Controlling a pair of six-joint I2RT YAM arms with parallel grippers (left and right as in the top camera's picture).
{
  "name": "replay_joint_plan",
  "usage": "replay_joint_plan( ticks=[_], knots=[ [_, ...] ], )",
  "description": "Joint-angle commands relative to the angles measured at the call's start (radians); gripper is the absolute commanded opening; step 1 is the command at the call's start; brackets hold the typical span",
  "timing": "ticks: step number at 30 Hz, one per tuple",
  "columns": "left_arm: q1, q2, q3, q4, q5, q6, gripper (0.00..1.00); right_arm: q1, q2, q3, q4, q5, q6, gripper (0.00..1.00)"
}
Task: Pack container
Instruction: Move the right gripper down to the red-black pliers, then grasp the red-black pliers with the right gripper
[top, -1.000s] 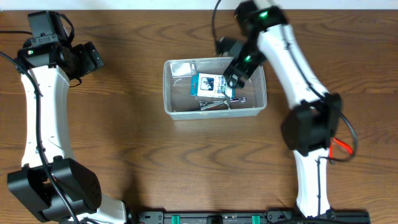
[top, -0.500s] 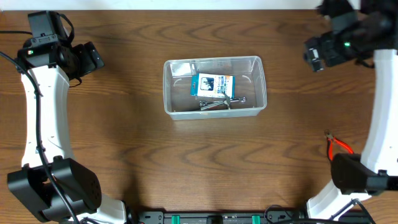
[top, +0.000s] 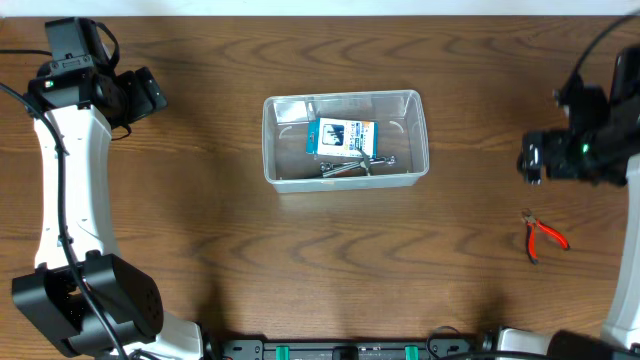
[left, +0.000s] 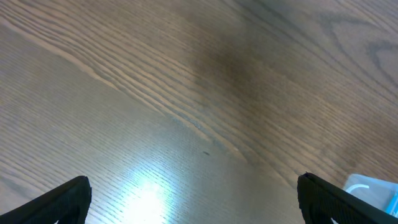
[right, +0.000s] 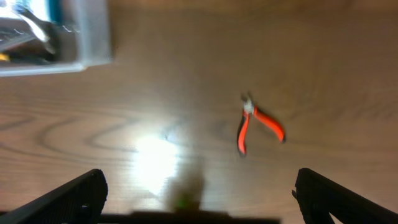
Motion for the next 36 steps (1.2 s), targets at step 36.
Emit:
replay_joint_plan(
  ticks=[36],
  knots=[
    [0.003, 0.005, 0.005, -0.003, -0.008, -0.01, 0.98, -0.16, -0.013, -0.952, 0.842, 0.077, 0.047, 0.99]
  ],
)
